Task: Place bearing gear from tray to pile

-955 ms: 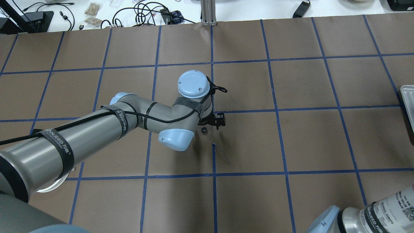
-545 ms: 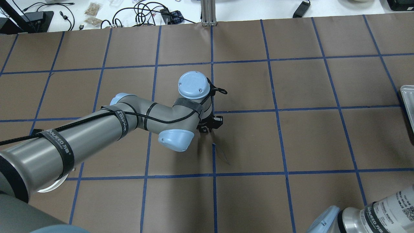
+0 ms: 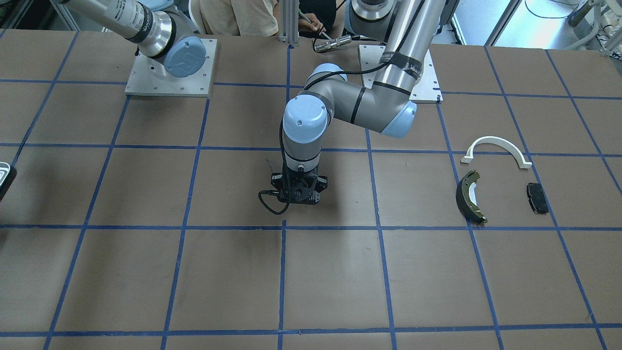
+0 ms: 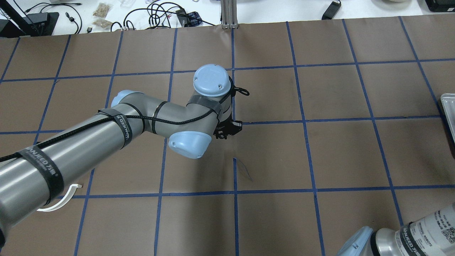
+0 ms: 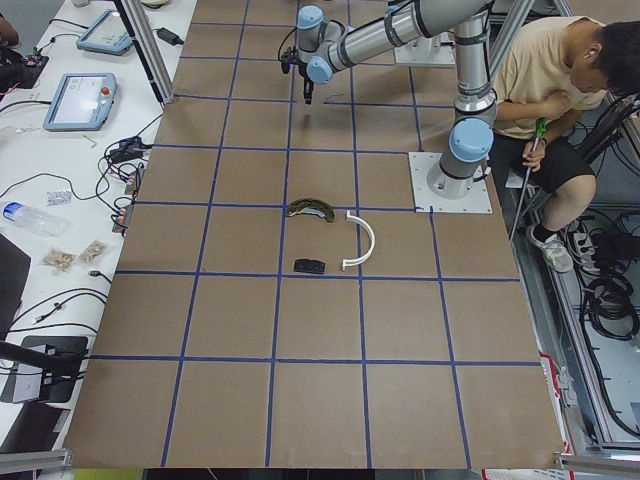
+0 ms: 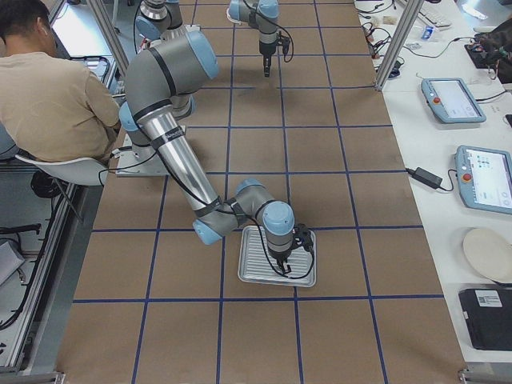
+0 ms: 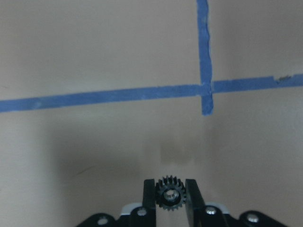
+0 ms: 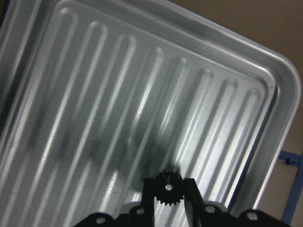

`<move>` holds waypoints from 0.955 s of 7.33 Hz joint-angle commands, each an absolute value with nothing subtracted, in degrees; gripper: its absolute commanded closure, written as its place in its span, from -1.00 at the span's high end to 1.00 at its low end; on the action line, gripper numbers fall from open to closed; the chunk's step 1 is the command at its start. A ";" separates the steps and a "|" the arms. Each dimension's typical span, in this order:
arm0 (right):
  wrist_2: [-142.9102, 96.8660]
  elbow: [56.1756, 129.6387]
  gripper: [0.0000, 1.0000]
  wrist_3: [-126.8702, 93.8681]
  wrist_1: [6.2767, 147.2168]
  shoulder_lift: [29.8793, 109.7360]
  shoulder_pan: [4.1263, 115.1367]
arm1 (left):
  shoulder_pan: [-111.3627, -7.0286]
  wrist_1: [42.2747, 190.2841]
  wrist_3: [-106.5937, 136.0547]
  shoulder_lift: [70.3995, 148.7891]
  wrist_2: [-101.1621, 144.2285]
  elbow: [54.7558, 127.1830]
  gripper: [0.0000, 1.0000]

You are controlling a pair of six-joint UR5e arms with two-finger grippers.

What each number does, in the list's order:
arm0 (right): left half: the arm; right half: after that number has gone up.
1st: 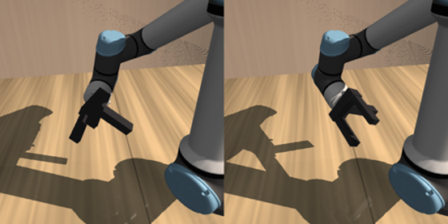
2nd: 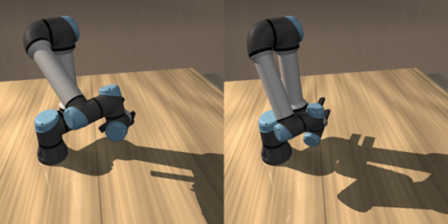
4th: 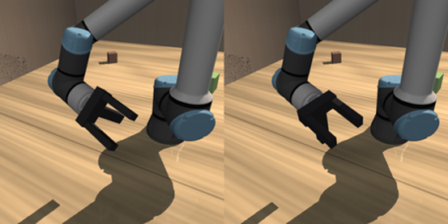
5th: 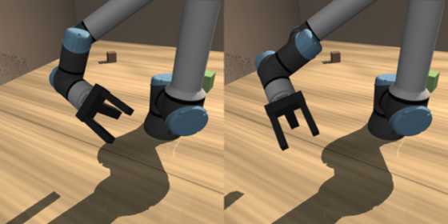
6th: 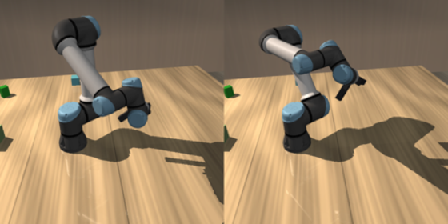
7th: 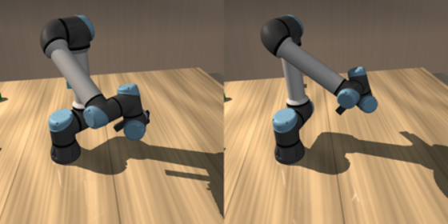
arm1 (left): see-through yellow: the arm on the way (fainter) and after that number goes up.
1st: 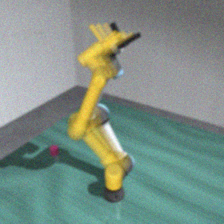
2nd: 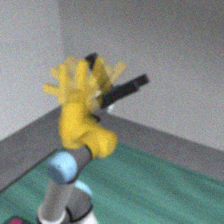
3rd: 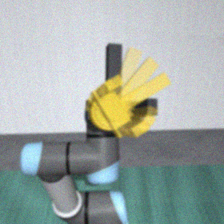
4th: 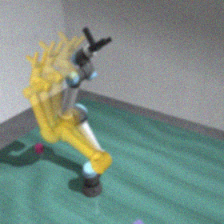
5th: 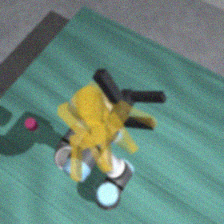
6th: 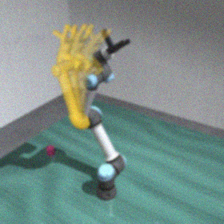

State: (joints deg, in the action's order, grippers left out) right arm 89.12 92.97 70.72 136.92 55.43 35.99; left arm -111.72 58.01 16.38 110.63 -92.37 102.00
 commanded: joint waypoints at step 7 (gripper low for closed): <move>89.12 108.68 -1.00 26.19 119.79 81.53 73.23 | -83.28 103.60 -7.95 92.65 -96.42 87.89 -1.00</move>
State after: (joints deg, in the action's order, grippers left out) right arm 89.13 103.63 36.59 119.73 76.98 64.54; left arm -89.28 101.31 -2.83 95.15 -96.19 87.62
